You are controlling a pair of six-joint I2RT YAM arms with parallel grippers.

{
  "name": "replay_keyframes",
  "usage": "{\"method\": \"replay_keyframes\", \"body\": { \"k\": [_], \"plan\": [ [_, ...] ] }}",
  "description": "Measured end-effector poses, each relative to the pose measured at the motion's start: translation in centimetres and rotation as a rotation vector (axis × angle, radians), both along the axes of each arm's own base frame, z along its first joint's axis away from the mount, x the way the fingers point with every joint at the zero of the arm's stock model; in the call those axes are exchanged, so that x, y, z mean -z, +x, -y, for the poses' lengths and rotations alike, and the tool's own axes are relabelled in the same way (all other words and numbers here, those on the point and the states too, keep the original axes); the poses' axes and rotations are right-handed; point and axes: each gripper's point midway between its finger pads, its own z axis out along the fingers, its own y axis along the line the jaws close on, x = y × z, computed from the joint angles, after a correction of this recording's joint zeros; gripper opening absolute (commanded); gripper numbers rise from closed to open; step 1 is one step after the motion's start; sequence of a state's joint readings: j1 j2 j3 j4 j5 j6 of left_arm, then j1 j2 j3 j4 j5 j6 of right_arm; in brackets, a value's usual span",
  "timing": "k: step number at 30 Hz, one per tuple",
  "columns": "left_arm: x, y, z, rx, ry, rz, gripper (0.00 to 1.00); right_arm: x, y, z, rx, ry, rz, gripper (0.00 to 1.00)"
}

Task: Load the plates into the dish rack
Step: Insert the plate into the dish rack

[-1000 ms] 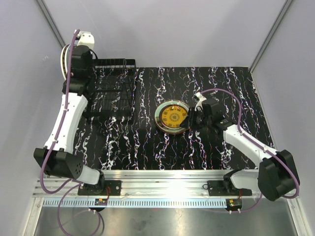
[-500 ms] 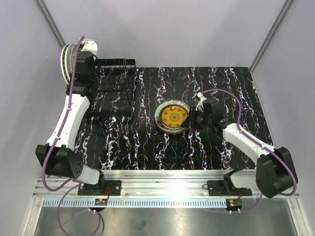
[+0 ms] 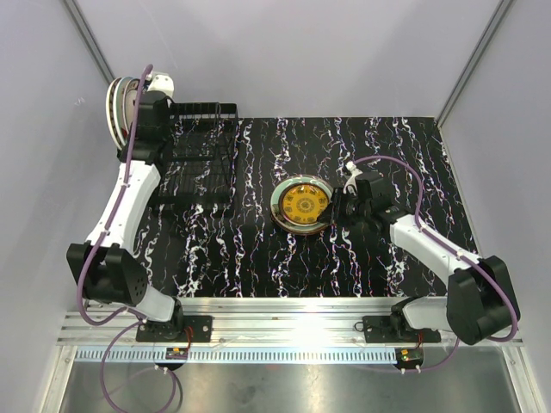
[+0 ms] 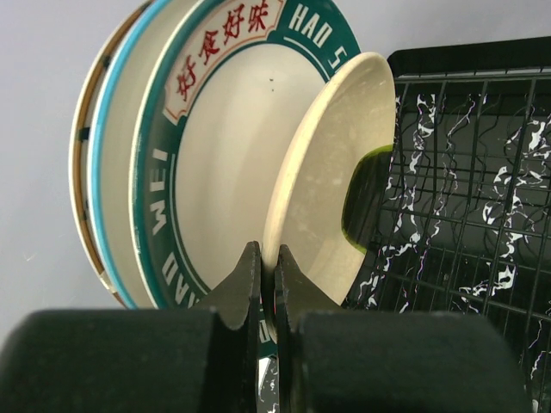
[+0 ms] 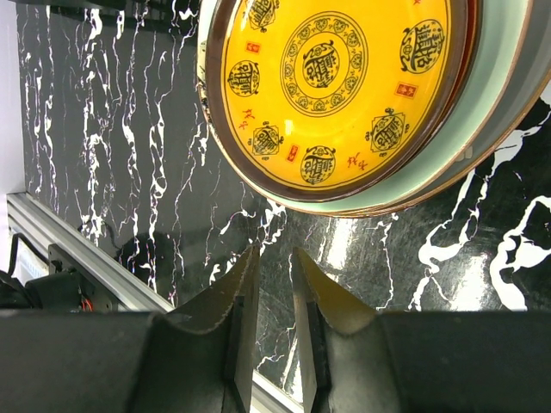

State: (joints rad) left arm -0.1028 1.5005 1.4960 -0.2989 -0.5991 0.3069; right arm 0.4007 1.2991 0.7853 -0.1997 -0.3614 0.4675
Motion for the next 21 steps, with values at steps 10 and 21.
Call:
{"method": "replay_keyframes", "body": {
  "k": [10,21],
  "plan": [
    [0.6,0.3,0.0,-0.002,0.003,-0.015,0.00,0.3,0.0,0.0,-0.002,0.000,-0.012,0.29],
    [1.4,0.6,-0.2,-0.006,0.012,-0.038,0.00,0.6,0.0,0.0,-0.007,0.005,-0.024,0.29]
  ]
}}
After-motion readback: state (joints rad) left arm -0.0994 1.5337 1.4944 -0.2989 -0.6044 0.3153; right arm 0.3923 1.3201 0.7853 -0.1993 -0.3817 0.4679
